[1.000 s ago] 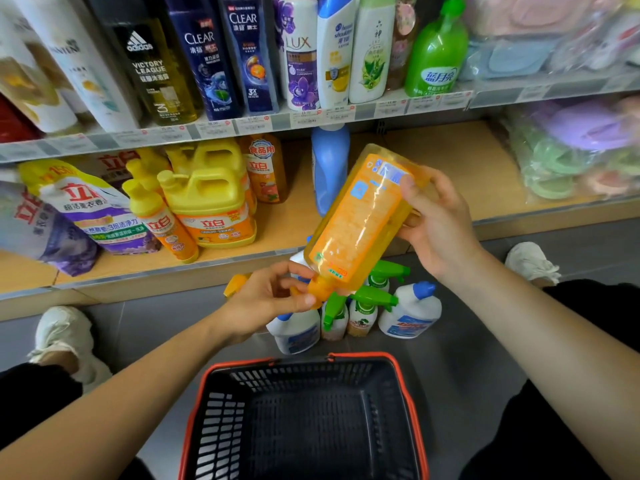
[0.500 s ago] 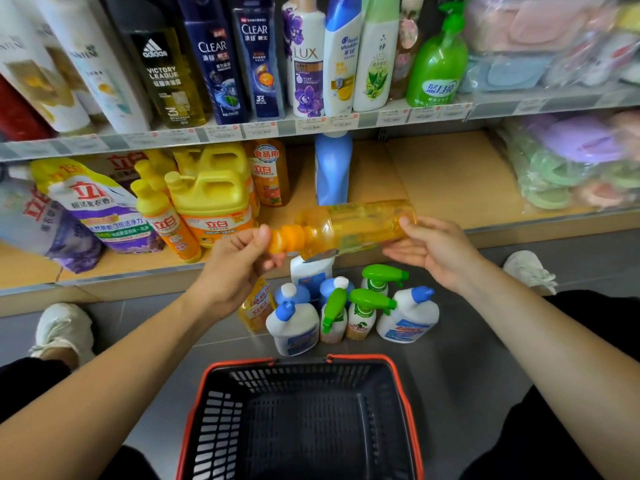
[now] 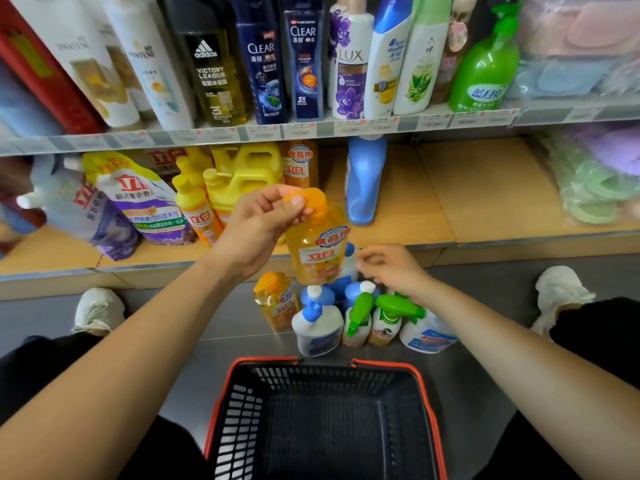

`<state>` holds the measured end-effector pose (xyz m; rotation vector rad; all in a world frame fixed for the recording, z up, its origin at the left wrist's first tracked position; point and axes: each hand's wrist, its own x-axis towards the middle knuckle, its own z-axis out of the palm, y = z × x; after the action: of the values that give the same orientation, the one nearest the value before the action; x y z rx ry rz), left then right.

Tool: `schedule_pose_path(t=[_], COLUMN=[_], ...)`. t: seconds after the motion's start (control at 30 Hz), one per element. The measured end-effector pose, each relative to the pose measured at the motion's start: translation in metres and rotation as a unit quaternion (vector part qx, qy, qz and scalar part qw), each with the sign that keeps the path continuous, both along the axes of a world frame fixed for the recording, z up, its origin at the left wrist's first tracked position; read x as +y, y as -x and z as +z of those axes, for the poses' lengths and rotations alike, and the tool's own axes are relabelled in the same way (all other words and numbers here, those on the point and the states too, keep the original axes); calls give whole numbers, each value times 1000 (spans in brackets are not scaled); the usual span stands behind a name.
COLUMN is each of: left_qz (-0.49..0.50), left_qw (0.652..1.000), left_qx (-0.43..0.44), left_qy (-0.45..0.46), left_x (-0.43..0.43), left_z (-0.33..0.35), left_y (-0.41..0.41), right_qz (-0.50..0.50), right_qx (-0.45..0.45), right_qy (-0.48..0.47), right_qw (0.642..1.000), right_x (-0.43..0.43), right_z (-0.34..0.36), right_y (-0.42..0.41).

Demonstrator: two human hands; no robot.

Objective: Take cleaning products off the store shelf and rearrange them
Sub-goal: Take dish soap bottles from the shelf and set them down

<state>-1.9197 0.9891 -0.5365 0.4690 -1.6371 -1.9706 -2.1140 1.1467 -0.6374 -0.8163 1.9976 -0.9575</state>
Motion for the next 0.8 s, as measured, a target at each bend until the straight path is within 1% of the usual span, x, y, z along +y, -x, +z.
schedule_pose_path(t=[0.03,0.1,0.17,0.23,0.3,0.4,0.5,0.6,0.7,0.8], left_qz=[2,14,37,56,63,69,68,56,52,49], left_qw=[1000,998,998,998,997,996,994,993,993,992], left_qx=[-17,-42,-47,-40,-36,-52,-79,-99,-102,-108], left_qy=[17,34,27,16,5,-1,-15,-23,-23,-32], left_x=[-1,-6,-16,-27,-34,-37,-37,-35,-35,-33], left_z=[-2,-7,-8,-8,-12,-24,-38,-51,-56,-61], left_y=[0,0,-3,-6,-7,-2,7,15,22,28], right_qz=[37,117,177,194,180,137,98,127,172,164], right_qx=[95,244,322,360,356,351,341,294,328,345], right_qy=[-3,-20,-43,-59,-40,15,29,17,9,-7], right_qw=[995,962,929,911,916,926,934,947,929,924], right_x=[-7,-19,-28,-35,-44,-52,-56,-61,-62,-51], right_z=[-4,-14,-27,-42,-51,-56,-57,-52,-55,-58], right_y=[-1,-1,1,3,3,4,14,26,36,50])
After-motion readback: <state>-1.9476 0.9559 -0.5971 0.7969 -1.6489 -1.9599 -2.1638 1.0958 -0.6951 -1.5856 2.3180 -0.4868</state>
